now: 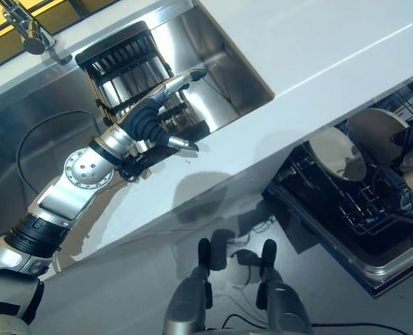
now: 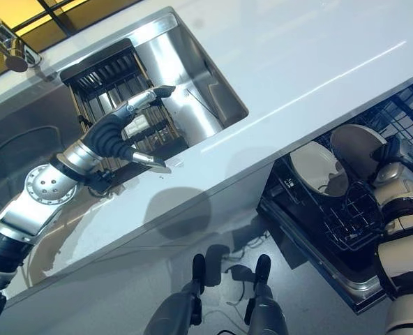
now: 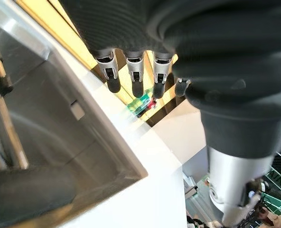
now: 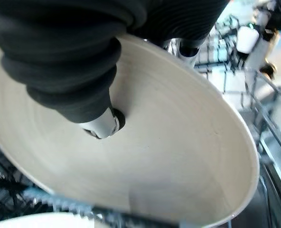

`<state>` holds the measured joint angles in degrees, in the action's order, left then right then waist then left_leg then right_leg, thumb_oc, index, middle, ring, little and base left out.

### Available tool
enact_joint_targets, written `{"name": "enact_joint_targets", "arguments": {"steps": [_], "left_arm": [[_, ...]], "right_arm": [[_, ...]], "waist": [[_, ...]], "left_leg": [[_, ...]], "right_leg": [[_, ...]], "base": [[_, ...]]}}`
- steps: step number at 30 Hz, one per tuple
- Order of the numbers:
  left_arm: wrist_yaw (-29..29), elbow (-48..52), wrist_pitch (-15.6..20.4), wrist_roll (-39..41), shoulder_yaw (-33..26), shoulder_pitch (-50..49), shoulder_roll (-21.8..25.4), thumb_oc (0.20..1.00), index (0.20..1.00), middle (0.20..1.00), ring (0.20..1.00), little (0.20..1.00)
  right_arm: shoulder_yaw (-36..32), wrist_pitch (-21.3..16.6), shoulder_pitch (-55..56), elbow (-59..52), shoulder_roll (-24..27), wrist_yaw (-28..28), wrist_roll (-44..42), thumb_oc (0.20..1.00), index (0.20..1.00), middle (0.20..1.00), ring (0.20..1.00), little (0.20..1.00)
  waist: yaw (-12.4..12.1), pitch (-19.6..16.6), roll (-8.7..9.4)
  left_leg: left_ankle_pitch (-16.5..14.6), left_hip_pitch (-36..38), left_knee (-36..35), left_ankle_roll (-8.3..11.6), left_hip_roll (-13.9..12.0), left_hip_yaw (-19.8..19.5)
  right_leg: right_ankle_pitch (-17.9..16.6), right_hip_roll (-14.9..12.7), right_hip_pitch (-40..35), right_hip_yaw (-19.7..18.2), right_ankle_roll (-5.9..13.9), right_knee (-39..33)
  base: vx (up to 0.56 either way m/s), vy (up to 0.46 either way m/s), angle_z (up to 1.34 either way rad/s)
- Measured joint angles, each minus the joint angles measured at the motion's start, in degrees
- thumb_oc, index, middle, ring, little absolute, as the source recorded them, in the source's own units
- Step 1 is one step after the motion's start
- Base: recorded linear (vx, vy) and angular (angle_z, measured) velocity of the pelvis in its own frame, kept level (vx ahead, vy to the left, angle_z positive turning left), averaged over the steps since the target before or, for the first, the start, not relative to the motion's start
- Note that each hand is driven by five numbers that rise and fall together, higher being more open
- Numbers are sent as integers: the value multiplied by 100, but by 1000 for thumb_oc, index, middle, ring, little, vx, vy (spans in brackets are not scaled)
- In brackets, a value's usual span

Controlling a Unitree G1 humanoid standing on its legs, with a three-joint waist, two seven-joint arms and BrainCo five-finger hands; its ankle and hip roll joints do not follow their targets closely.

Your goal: Pick up plates and place into dishwasher.

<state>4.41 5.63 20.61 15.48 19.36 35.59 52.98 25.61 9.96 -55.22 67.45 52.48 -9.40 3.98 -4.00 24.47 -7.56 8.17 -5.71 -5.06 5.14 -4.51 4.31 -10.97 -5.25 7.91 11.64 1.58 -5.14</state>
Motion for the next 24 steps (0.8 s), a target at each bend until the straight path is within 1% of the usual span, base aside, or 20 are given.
{"name": "enact_joint_targets", "arguments": {"steps": [4, 5, 6, 9, 12, 18, 21, 24], "left_arm": [[9, 9, -3, 119, 0, 110, 0, 1000, 1000, 1000, 1000, 1000], [23, 9, -4, 123, 0, 117, 0, 1000, 1000, 1000, 1000, 1000], [42, 9, -5, 124, 0, 119, -1, 1000, 1000, 1000, 1000, 1000], [107, 23, -8, 159, 0, 129, 0, 1000, 1000, 1000, 1000, 1000], [133, 28, -9, 159, 0, 137, -1, 1000, 1000, 1000, 1000, 1000], [188, 35, -11, 163, 0, 136, 0, 1000, 1000, 1000, 1000, 1000], [236, 89, -12, 162, -1, 132, -5, 1000, 1000, 1000, 1000, 1000], [254, 148, -12, 163, -1, 123, -5, 1000, 1000, 1000, 1000, 1000]], "right_arm": [[-20, -30, -104, 138, 15, 278, -260, 200, 200, 200, 200, 200], [-21, -62, -105, 144, 28, 322, -326, 755, 755, 755, 755, 755], [-22, -68, -105, 152, 34, 360, -420, 1000, 1000, 1000, 1000, 1000], [-53, -110, -105, 156, 35, 379, -707, 1000, 1000, 1000, 1000, 1000], [-132, -206, -105, 140, 35, 258, -757, 1000, 1000, 1000, 1000, 1000], [-540, -215, -106, 119, 60, 127, -1047, 1000, 1000, 1000, 1000, 1000], [-775, -250, -99, 109, 128, 36, -1183, 1000, 1000, 1000, 1000, 1000], [-953, -343, -77, 16, 333, -24, -1279, 1000, 1000, 1000, 1000, 1000]], "waist": [[8, 0, 0], [17, 0, 0], [30, 0, 0], [45, -1, 1], [30, -3, 4], [30, -17, 34], [40, -33, 80], [71, -49, 120]], "left_leg": [[4, 25, -1, -1, -13, -5], [5, 38, -1, -1, -17, -5], [5, 58, -2, 0, -22, -4], [3, 114, -2, 3, -29, 4], [3, 120, -2, 3, -23, 1], [1, 213, -1, -1, -13, 18], [-2, 292, -1, -3, -11, 34], [-9, 372, -2, -1, -7, 44]], "right_leg": [[0, 5, -30, 12, 0, 0], [0, 6, -42, 12, 0, -1], [0, 5, -64, 12, 0, -1], [1, 7, -112, 11, 1, -1], [-3, 10, -121, 12, 5, 0], [-5, 4, -210, -3, 12, 0], [-4, 6, -277, -20, 13, 0], [13, 6, -351, -33, 36, 0]], "base": [[0, 0, 0], [0, 0, 0], [0, 0, 0], [0, 0, 0], [0, 0, 0], [12, 33, -1], [35, 21, -2], [0, 0, 0]]}}
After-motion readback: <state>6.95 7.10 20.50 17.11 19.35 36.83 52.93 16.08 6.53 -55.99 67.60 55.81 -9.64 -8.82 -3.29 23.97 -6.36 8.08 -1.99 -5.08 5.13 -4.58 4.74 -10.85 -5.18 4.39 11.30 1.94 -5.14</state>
